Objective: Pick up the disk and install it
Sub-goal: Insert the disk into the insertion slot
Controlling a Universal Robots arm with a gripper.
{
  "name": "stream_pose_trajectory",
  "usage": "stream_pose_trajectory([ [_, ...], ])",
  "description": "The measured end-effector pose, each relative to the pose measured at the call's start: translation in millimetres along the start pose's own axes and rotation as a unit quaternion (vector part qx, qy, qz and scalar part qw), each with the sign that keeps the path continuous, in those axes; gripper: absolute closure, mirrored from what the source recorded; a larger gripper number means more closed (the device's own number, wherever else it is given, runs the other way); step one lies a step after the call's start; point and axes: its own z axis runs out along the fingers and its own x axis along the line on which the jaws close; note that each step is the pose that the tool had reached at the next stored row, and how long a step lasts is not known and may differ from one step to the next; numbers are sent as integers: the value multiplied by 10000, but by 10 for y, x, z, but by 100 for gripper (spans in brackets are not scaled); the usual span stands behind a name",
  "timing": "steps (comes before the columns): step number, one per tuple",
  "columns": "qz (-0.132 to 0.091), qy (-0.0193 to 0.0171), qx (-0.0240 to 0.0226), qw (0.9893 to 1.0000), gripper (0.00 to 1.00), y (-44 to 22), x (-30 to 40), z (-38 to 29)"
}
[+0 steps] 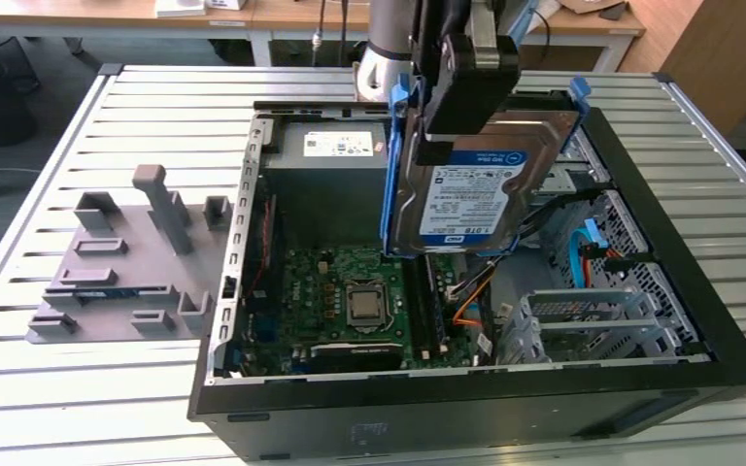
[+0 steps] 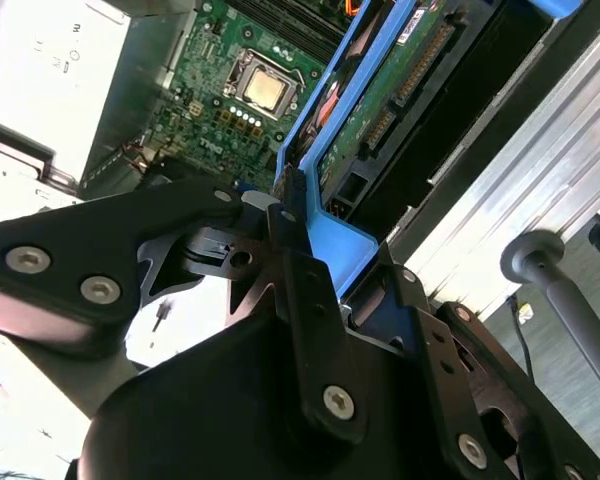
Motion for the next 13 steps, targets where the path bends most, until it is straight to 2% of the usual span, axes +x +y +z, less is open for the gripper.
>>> stream_pose_trajectory([
  [5,0,0,0,10000,64,-7,91,4],
  [8,0,0,0,10000,64,-22,122,6],
  [13,0,-1,0,10000,64,-114,140,11],
])
